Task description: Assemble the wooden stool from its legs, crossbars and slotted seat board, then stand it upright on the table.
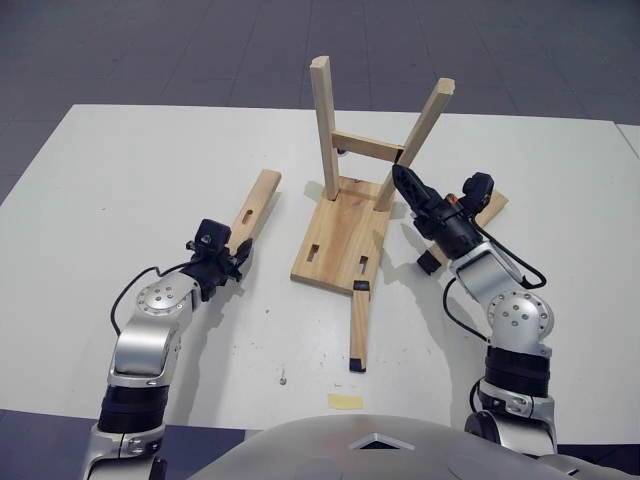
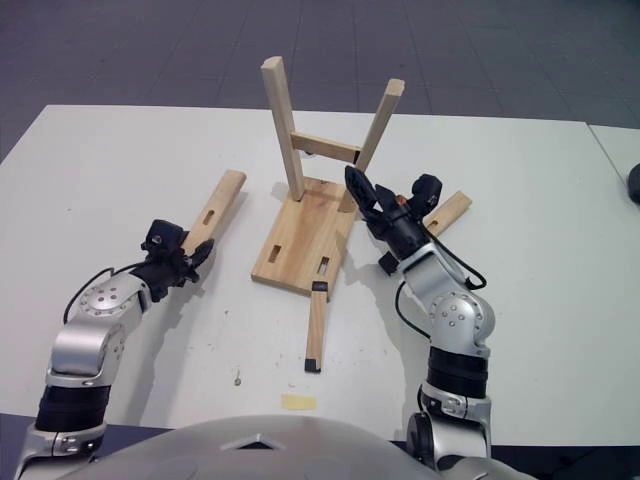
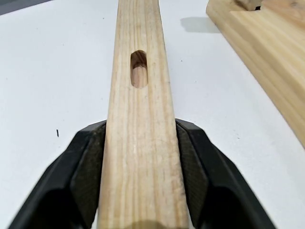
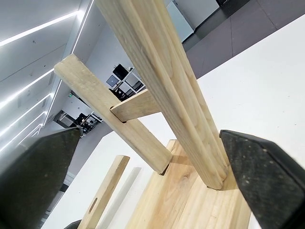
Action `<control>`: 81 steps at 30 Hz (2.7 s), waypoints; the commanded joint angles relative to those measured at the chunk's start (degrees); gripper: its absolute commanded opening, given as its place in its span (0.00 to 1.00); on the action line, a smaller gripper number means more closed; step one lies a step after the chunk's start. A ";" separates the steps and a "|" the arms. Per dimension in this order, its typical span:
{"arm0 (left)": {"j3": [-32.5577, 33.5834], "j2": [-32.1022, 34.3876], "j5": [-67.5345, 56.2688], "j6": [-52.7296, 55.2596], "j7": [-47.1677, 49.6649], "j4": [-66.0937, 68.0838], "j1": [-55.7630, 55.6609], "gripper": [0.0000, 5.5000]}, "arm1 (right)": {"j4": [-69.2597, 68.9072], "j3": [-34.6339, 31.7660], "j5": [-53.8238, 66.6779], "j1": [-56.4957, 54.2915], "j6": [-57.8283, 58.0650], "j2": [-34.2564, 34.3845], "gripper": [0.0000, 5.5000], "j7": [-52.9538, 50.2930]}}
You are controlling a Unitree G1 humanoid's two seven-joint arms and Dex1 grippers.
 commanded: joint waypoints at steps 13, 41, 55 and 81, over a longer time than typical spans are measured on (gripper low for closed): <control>8.29 4.25 -20.84 18.57 -7.74 -25.38 -4.53 0.84 | -3.41 -5.13 10.70 6.61 10.04 -10.19 0.98 11.83; -0.34 7.97 -10.15 12.50 -4.69 -13.08 -5.81 0.98 | -5.97 11.98 10.42 22.77 30.38 -15.32 0.76 13.62; -1.71 7.13 -8.86 11.93 -3.79 -12.99 -5.70 0.98 | -3.51 11.20 9.10 22.38 29.04 -14.17 0.34 11.65; -3.33 7.06 -2.16 3.92 -2.19 -12.63 -4.76 0.98 | -16.48 20.33 -14.38 18.25 3.44 -23.00 0.22 27.04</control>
